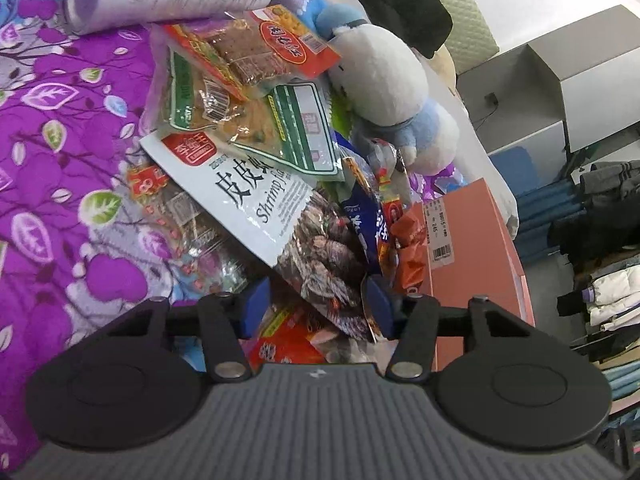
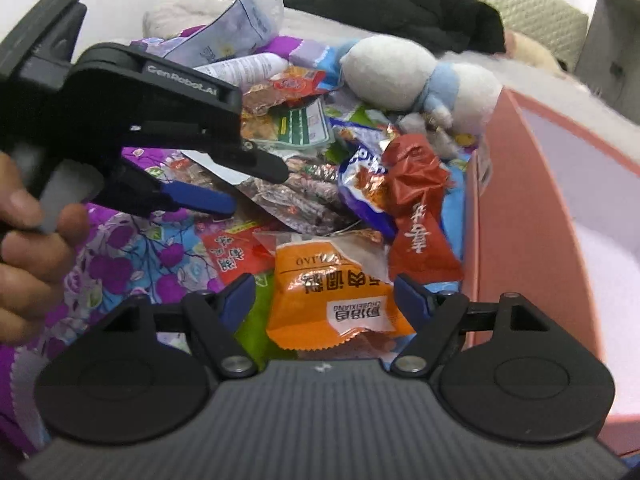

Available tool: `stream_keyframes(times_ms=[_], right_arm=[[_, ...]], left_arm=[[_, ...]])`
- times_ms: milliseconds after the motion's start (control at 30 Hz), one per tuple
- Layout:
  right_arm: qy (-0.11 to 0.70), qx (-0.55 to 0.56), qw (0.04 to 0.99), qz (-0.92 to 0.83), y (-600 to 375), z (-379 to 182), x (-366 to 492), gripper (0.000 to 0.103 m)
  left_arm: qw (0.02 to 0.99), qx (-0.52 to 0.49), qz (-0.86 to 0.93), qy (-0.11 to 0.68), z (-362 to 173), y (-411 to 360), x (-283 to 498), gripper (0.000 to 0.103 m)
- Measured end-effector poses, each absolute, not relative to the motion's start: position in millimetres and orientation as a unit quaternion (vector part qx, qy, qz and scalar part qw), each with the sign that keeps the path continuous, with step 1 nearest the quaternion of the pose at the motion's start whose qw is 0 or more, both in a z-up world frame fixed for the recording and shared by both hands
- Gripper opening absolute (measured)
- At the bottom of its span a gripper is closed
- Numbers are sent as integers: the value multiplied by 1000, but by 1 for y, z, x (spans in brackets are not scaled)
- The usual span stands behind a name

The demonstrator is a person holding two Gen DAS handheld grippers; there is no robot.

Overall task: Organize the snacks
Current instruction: 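Reach the left tool to the white shrimp bag while the right tool reaches the orange bread packet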

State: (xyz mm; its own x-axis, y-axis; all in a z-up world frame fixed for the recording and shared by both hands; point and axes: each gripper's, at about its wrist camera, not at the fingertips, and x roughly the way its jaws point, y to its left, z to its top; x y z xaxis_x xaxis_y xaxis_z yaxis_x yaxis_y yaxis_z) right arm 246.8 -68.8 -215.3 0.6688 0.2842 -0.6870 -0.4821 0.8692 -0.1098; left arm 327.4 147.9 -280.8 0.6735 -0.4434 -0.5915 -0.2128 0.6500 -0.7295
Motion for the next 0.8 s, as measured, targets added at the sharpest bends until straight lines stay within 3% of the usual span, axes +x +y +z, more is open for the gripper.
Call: stream_keyframes(times_ms=[267,400,800], right_arm=[[342,-178,900,201,-61,-225,248,78],[338,-193,902,186,-61,-224,245,65],[332,-198,903,187,-67,-208,220,53]], left_arm=[[822,-400,-41,404,-285,142,346,56],[834,-380,-22,400,-285,139,348,40],[843,-378,-26,382,-264,145,319,7]])
